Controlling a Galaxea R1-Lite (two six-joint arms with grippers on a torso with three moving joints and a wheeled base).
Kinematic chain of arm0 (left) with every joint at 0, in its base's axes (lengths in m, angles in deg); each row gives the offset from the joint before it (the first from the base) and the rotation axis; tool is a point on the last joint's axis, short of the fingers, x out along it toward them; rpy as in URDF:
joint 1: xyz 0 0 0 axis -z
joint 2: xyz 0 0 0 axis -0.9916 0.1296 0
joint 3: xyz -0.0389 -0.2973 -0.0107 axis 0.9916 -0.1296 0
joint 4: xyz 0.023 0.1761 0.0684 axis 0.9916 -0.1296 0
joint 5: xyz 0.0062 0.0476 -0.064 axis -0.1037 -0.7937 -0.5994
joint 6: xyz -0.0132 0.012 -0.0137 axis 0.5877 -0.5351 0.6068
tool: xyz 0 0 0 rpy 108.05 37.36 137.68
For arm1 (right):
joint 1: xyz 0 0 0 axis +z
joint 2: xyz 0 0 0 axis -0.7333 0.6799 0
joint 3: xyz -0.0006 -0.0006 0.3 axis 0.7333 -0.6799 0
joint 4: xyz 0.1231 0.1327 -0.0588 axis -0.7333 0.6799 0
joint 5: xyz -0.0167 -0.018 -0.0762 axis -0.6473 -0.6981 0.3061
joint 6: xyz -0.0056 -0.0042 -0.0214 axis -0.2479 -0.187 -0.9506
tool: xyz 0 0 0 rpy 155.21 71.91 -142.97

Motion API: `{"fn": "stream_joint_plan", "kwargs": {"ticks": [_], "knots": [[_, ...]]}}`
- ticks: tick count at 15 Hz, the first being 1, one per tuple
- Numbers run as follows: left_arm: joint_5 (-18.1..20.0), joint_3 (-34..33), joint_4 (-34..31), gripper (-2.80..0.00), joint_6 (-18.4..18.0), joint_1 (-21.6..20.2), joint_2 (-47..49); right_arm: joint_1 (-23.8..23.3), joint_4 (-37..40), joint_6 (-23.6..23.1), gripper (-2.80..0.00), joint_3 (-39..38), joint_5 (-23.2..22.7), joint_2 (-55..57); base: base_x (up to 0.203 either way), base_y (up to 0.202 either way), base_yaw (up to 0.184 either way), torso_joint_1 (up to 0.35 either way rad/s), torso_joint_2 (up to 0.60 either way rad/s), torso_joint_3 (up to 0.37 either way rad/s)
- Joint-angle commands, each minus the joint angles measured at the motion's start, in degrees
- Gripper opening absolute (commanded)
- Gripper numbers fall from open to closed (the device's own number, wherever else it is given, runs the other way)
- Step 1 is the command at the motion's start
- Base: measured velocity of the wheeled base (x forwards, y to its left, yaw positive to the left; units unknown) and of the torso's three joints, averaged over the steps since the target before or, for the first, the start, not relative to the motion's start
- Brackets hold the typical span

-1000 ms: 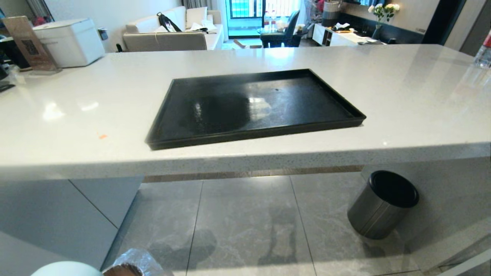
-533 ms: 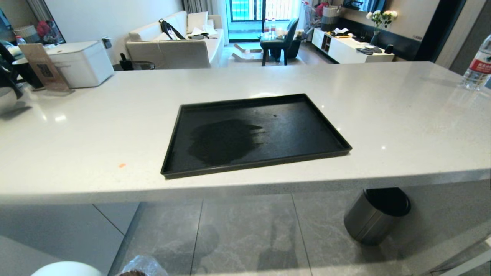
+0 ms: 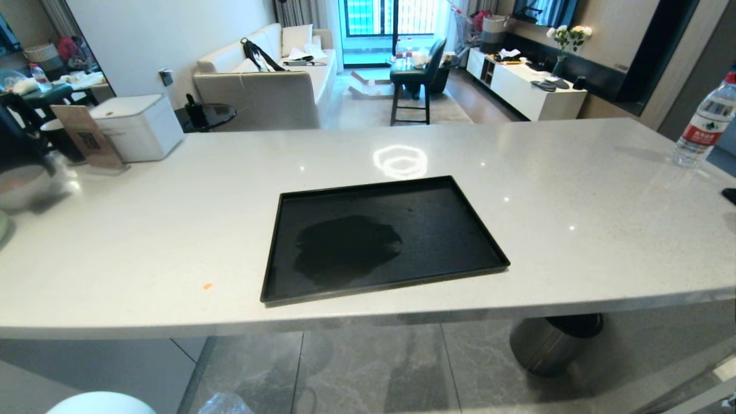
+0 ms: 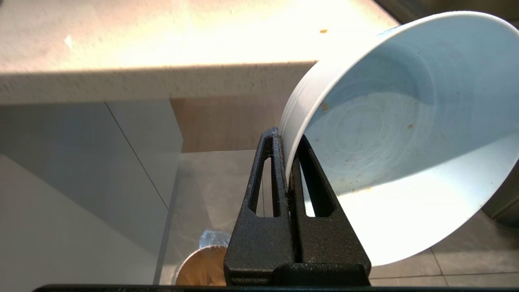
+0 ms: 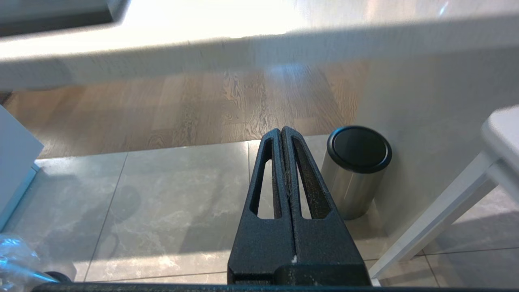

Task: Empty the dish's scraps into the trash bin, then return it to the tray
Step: Put the bowl back to the table

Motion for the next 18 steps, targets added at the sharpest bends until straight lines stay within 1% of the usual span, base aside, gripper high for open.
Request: {"fn": "stream_joint_plan", "kwargs": {"ticks": [1,10,18], "knots": [[0.0,0.0,0.0,-2.8,0.0,0.0,0.0,0.0,0.0,0.0,-2.8,0.1,0.0,0.0,0.0,0.0,0.0,0.168,-0.53,-0.359],[0.0,0.0,0.0,-2.8,0.0,0.0,0.0,0.0,0.1,0.0,-2.8,0.0,0.0,0.0,0.0,0.0,0.0,0.217,-0.59,-0.373],[0.0,0.0,0.0,-2.8,0.0,0.0,0.0,0.0,0.0,0.1,-2.8,0.0,0.1,0.0,0.0,0.0,0.0,0.158,-0.38,-0.227]]}}
